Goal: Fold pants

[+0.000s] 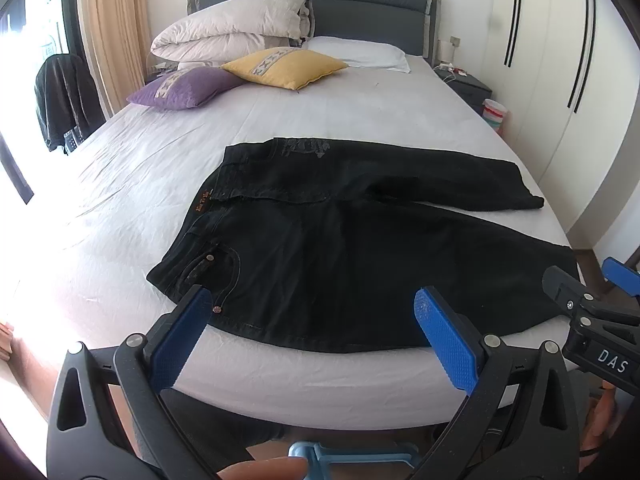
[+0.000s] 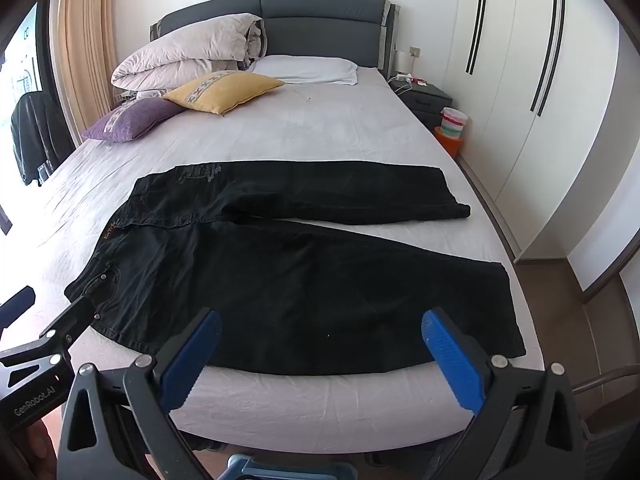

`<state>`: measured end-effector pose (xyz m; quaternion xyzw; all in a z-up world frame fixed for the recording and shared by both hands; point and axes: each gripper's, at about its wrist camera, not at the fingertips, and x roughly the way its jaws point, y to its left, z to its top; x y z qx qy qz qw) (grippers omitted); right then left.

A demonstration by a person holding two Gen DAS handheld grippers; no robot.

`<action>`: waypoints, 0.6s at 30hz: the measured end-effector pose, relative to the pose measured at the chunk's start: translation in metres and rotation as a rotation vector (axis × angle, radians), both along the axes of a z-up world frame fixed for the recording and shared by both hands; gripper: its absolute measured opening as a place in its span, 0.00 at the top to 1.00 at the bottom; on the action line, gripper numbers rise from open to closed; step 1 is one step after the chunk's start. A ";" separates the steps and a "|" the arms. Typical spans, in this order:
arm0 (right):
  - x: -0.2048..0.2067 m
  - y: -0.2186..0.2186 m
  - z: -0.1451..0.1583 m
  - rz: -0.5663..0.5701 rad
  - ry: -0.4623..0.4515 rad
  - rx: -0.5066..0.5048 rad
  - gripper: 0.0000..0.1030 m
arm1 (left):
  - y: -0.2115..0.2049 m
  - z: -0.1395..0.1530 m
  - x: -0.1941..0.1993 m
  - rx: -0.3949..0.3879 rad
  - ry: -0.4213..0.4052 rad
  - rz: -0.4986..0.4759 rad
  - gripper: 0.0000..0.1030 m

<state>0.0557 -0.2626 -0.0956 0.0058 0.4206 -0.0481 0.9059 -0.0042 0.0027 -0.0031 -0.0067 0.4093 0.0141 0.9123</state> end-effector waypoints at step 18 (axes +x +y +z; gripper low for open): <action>-0.003 0.003 -0.001 0.001 0.001 -0.003 0.00 | 0.001 -0.001 0.000 0.001 0.005 0.001 0.00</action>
